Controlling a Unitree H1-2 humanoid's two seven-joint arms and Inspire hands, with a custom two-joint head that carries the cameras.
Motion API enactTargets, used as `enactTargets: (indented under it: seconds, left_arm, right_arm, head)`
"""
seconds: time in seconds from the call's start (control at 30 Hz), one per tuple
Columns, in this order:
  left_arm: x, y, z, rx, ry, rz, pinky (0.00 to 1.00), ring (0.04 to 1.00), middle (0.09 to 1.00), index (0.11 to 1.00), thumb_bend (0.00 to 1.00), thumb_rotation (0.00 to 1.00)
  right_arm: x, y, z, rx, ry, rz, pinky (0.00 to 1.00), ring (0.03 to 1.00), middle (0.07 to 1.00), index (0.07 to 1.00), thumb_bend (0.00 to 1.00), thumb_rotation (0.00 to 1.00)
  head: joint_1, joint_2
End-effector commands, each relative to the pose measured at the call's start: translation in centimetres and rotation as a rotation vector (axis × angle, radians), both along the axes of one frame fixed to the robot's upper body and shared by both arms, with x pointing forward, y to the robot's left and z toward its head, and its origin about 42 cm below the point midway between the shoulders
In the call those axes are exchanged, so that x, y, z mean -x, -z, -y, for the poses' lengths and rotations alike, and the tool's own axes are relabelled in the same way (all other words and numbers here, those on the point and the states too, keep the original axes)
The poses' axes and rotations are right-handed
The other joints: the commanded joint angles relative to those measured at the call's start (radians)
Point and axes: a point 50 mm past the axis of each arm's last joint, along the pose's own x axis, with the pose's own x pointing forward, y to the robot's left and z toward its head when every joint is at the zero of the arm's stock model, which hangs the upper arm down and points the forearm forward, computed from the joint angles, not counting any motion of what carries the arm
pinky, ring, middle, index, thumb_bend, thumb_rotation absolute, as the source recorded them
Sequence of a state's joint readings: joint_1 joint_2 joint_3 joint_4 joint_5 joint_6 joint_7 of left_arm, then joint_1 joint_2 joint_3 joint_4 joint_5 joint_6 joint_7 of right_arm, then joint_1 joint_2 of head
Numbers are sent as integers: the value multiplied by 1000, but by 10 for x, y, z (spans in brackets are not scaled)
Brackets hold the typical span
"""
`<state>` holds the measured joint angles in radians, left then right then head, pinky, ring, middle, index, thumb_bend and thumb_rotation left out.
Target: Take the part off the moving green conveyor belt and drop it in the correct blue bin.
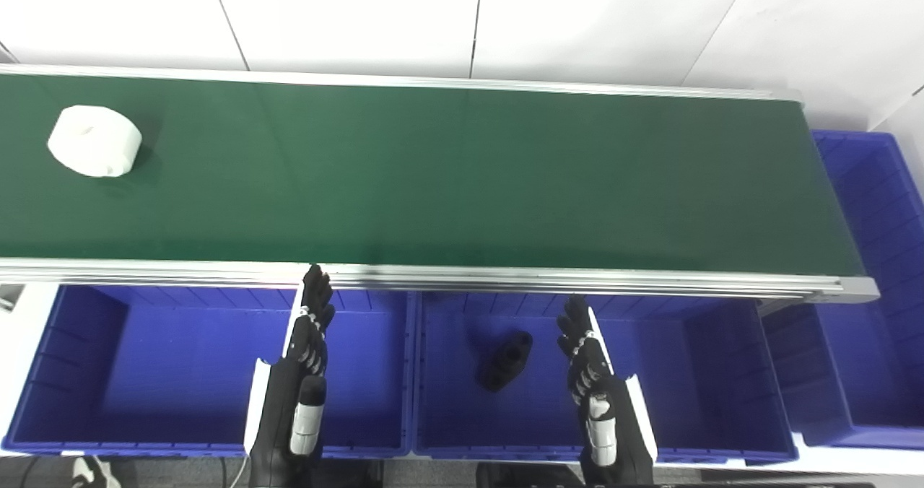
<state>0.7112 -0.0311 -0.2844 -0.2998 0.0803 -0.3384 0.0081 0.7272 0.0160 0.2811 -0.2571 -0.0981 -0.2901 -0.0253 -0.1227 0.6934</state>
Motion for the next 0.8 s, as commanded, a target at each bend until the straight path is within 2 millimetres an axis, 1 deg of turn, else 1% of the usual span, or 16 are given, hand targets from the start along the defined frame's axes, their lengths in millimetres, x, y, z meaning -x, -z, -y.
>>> enactTargets:
  seconds: [0.0,0.07,0.1,0.2,0.33,0.53,0.6,0.67,0.77]
  left_arm:
    - [0,-7,0,4,-12,45,1000,1000,1000,1000,864,993]
    - [0,-6,-1,-7,-8,42,1000,1000,1000,1000,873,999]
    - [0,-5,-1,-8,-8,42,1000,1000,1000,1000,883,1000]
    - [0,-3,-1,-2,-8,39,1000,1000,1000,1000,893,999]
    - [-2,-2,-1,6,1,39,1000,1000,1000,1000,894,991]
    - [-3,0,-1,-1,7,37,1000,1000,1000,1000,899,995]
    - [-4,1,-1,7,7,33,1000,1000,1000,1000,901,991]
    - [-4,1,0,7,9,30,1000,1000,1000,1000,881,993]
    - [-6,3,0,2,18,35,1000,1000,1000,1000,879,991]
  right_arm:
    - [-5,-10,0,13,19,100,1000,1000,1000,1000,921,1000]
    - [-6,-10,1,13,26,109,1000,1000,1000,1000,923,1000]
    - [-7,-9,1,8,29,115,1000,1000,1000,1000,916,1000]
    - [-9,-7,2,11,37,139,1000,1000,1000,1000,890,1000]
    - [-12,-7,6,60,51,180,1000,1000,1000,1000,870,1000]
    - [-17,-7,10,84,75,205,1000,1000,1000,1000,914,1000]
    - [-18,-7,11,86,78,208,1000,1000,1000,1000,916,1000]
    - [-19,-6,12,90,77,209,998,1000,1000,1000,915,1000]
    - [-20,-4,13,87,75,203,992,998,1000,1000,920,1000]
  head:
    - [2,-2]
    - [3,-5]
    - [3,-12]
    - [5,-17]
    - [5,-24]
    - [4,-32]
    - [8,-38]
    - [8,-38]
    - [22,-51]
